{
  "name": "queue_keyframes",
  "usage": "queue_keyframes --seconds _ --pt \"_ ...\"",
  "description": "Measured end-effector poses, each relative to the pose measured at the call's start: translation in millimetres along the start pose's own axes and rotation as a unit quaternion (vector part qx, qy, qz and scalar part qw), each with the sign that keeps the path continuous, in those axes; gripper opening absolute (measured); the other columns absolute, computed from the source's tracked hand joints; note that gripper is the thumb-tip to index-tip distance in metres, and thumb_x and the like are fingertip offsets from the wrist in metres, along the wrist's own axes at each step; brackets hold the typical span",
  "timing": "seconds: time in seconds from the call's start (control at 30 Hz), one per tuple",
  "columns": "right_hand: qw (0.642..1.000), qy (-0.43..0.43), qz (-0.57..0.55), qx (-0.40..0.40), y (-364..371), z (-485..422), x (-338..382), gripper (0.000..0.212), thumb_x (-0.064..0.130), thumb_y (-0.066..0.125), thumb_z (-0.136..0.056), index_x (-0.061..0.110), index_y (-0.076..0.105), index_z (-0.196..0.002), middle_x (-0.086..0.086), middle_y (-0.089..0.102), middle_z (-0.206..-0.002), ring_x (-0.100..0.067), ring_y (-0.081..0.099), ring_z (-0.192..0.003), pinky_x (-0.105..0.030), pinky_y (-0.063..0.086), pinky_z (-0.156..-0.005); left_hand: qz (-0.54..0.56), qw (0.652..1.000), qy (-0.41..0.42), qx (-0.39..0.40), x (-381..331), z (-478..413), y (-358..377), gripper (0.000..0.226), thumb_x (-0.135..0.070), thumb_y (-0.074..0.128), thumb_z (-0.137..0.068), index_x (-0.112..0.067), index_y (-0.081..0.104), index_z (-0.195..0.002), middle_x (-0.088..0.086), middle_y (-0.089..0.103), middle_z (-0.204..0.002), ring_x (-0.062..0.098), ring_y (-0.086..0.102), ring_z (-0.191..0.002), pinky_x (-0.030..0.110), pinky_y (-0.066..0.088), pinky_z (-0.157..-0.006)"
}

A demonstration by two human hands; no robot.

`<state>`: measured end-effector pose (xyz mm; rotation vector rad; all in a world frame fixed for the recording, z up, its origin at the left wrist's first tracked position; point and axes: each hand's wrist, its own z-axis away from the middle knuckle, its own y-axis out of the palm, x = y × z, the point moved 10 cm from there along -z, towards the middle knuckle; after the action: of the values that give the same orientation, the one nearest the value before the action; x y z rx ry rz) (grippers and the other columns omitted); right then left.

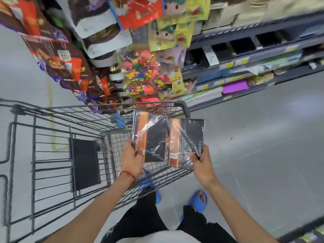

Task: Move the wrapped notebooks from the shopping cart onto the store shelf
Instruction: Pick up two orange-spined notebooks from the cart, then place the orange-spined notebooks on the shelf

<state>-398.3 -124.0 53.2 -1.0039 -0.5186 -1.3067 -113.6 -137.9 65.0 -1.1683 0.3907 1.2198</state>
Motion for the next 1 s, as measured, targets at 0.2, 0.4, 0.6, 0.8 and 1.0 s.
queue_keyframes --seconds 0.2,0.4,0.6,0.8,1.0 --pt "0.998 -0.041 -0.047 -0.008 -91.9 7.8 -2.2 0.021 0.003 0.047 -0.103 0.018 0.041 -0.116 0.004 0.056 -0.102 -0.011 0.054 -0.089 -0.009 0.046 -0.066 -0.042 0.999 0.034 0.008 -55.3 33.7 63.0 0.016 -0.037 0.052 -0.097 -0.027 0.040 -0.092 0.014 0.055 -0.092 0.026 0.055 -0.084 0.035 0.045 -0.067" --pt "0.996 -0.074 -0.042 -0.009 -196.4 5.7 -15.0 0.017 0.003 0.045 -0.103 0.018 0.043 -0.112 0.008 0.056 -0.100 -0.009 0.052 -0.089 -0.022 0.040 -0.075 -0.042 0.998 0.043 0.004 -111.8 90.1 137.2 0.023 -0.019 0.052 -0.100 -0.006 0.045 -0.118 -0.001 0.048 -0.081 0.015 0.044 -0.077 0.023 0.024 -0.070" --pt "0.995 -0.098 -0.024 -0.023 -284.0 -4.4 -27.2 0.017 0.004 0.046 -0.103 0.007 0.043 -0.119 0.001 0.058 -0.103 -0.010 0.052 -0.090 -0.011 0.042 -0.077 -0.051 0.997 0.059 0.019 -148.1 113.7 212.1 0.024 -0.020 0.055 -0.097 -0.009 0.044 -0.116 0.010 0.054 -0.094 0.027 0.052 -0.087 0.039 0.043 -0.077" --pt "0.995 -0.075 -0.045 -0.056 -348.5 -36.3 -29.4 0.018 0.010 0.056 -0.099 0.016 0.049 -0.115 -0.005 0.063 -0.110 -0.021 0.059 -0.102 -0.042 0.049 -0.094 -0.063 0.994 0.081 0.036 -192.9 106.2 272.2 0.022 -0.015 0.054 -0.097 -0.010 0.046 -0.117 0.004 0.055 -0.093 0.025 0.052 -0.086 0.030 0.031 -0.069" --pt "0.994 -0.068 -0.061 -0.059 -393.2 -98.9 -8.0 0.024 0.010 0.072 -0.089 0.014 0.057 -0.107 -0.012 0.069 -0.104 -0.031 0.068 -0.099 -0.050 0.056 -0.090 -0.031 0.996 0.074 0.035 -233.7 62.5 327.5 0.029 -0.011 0.054 -0.096 -0.006 0.049 -0.124 0.007 0.059 -0.104 0.025 0.054 -0.094 0.028 0.034 -0.078"
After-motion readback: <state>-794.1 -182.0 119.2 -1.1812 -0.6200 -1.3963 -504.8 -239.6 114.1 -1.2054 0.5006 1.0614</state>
